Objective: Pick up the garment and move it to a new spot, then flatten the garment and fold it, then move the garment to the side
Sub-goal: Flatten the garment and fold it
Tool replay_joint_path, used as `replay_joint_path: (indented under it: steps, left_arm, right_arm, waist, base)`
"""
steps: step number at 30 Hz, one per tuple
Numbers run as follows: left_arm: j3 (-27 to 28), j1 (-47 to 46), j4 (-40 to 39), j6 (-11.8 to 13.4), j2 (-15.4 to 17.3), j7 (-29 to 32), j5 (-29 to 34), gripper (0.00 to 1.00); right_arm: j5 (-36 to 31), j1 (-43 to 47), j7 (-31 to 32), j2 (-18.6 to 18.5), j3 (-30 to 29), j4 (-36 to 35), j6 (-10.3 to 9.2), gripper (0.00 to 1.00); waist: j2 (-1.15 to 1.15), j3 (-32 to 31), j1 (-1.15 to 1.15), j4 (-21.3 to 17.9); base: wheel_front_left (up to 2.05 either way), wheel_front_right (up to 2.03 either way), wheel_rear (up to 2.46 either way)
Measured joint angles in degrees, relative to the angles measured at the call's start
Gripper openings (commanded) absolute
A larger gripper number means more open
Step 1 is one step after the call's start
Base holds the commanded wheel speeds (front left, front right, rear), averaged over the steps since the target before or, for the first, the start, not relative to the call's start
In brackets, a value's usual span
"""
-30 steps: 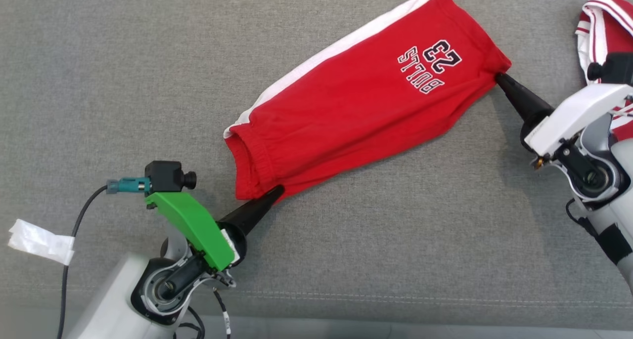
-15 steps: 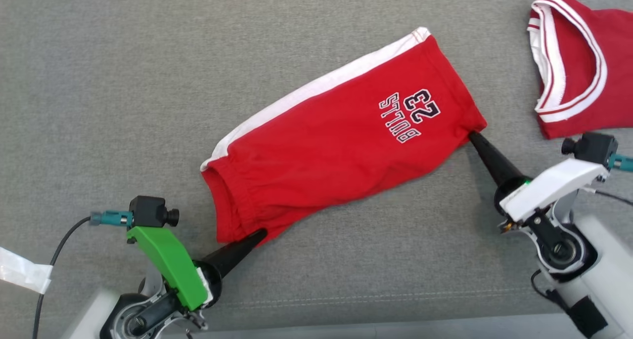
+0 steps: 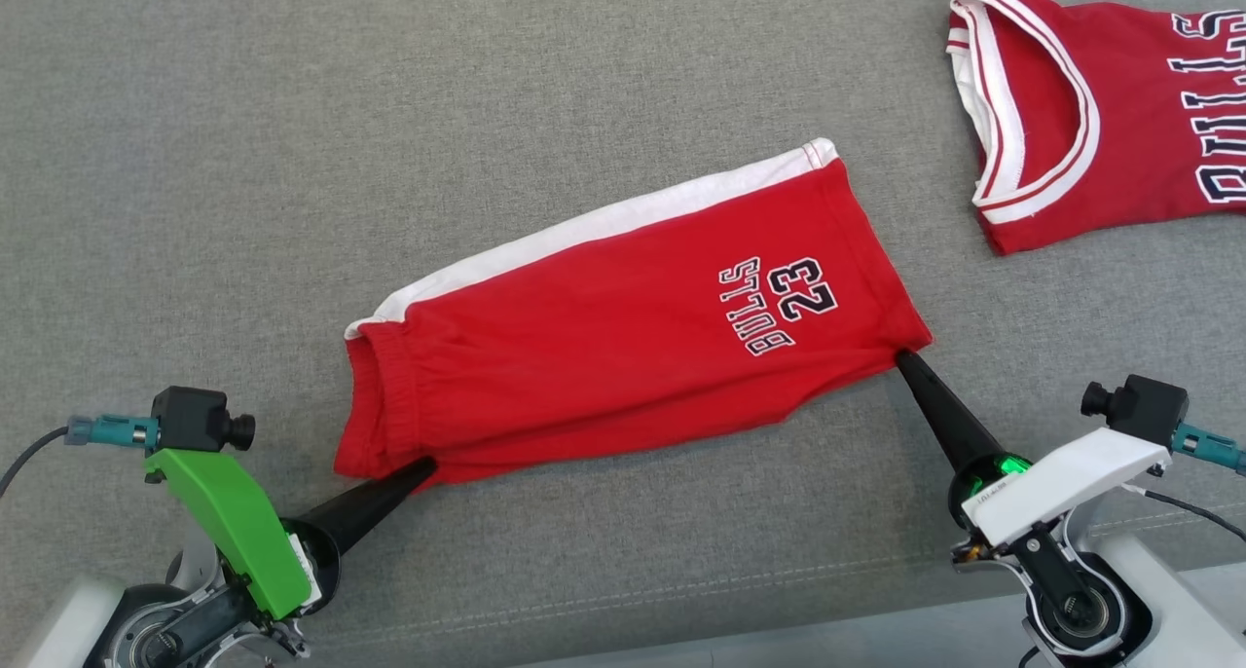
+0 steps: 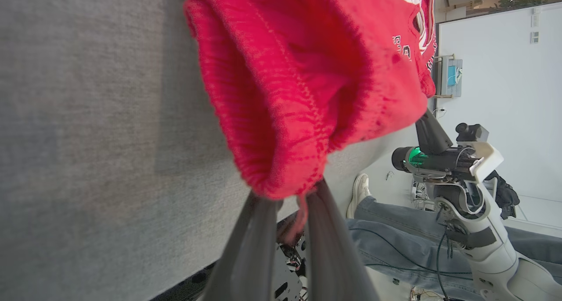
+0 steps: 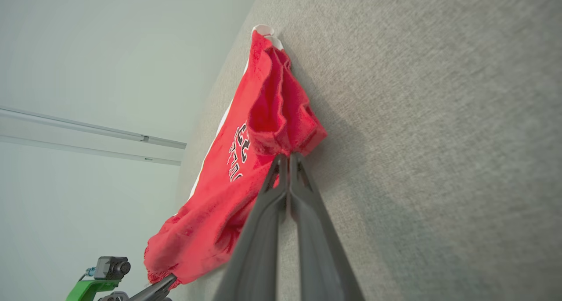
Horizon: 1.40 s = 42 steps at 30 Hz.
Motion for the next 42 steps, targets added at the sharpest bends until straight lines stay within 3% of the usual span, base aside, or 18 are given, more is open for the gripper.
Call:
replay_joint_path:
  steps: [10, 11, 13, 14, 15, 16, 24, 28, 33, 42]
  left_arm:
    - [-1.79, 0.87, -1.60, 0.48, 0.20, 1.91, 0.04, 0.00]
    - [-2.12, 0.96, -1.77, 0.48, 0.18, 1.92, 0.10, 0.02]
    - [-2.48, 1.09, -1.86, 0.53, 0.15, 1.90, 0.63, 0.37]
    - [-2.55, 1.21, -1.85, 0.57, 0.15, 1.89, 0.63, 0.61]
    - [-2.63, 1.25, -1.83, 0.59, 0.16, 1.82, 0.70, 0.98]
    - [-2.69, 1.40, -1.79, 0.86, 0.14, 1.41, 1.16, 1.00]
    - [-4.05, 2.09, -1.63, 1.10, 0.38, -1.23, 8.10, 1.00]
    - [-3.88, 2.41, -1.88, 2.71, 2.32, -5.31, 15.26, 1.00]
    - [-3.82, 2.40, -3.27, 4.92, 2.38, -10.38, 23.03, 1.00]
    - [-4.04, 1.08, -3.96, 9.35, -0.71, -20.79, 35.07, 1.00]
  right_arm:
    - [-1.54, 3.06, -0.52, -3.39, 0.03, -2.11, -2.54, 0.00]
    - [-1.62, 3.18, -0.51, -3.72, 0.03, -2.15, -2.98, 0.08]
    - [-2.15, 3.44, -0.43, -4.35, 0.12, -2.40, -3.45, 0.54]
    - [-2.41, 3.48, -0.38, -4.55, 0.13, -2.49, -3.91, 1.00]
    - [-2.64, 3.51, 0.02, -4.87, 0.16, -2.56, -4.00, 1.00]
    - [-2.66, 3.53, 0.07, -5.16, 0.15, -2.78, -4.38, 1.00]
    - [-4.98, 3.65, 2.74, -9.50, 1.48, -5.71, -5.91, 1.00]
    - [-7.35, 3.19, 3.88, -13.99, -0.10, -8.50, -7.42, 1.00]
    - [-8.03, -0.03, 5.87, -16.49, -2.16, -8.96, -8.53, 1.00]
    - [-7.33, -4.68, 12.74, -17.36, -1.07, -0.76, -10.04, 1.00]
  waist:
    - [0.00, -0.16, 0.00, 0.77]
    - [0.00, -0.17, 0.00, 1.01]
    - [0.00, -0.22, 0.00, 1.50]
    - [0.00, -0.28, 0.00, 1.76]
    - [0.00, -0.34, 0.00, 2.01]
    - [0.00, -0.42, 0.00, 2.27]
    - [0.00, -2.02, 0.00, 3.86]
    - [0.00, -3.67, 0.00, 4.32]
    - [0.00, -4.61, 0.00, 5.24]
    - [0.00, -4.82, 0.00, 8.90]
  base:
    - [0.00, 0.00, 0.00]
    - [0.00, 0.00, 0.00]
    - [0.00, 0.00, 0.00]
    - [0.00, 0.00, 0.00]
    - [0.00, 0.00, 0.00]
    - [0.00, 0.00, 0.00]
    - [0.00, 0.00, 0.00]
    - [0.00, 0.00, 0.00]
    - [0.00, 0.00, 0.00]
    - [0.00, 0.00, 0.00]
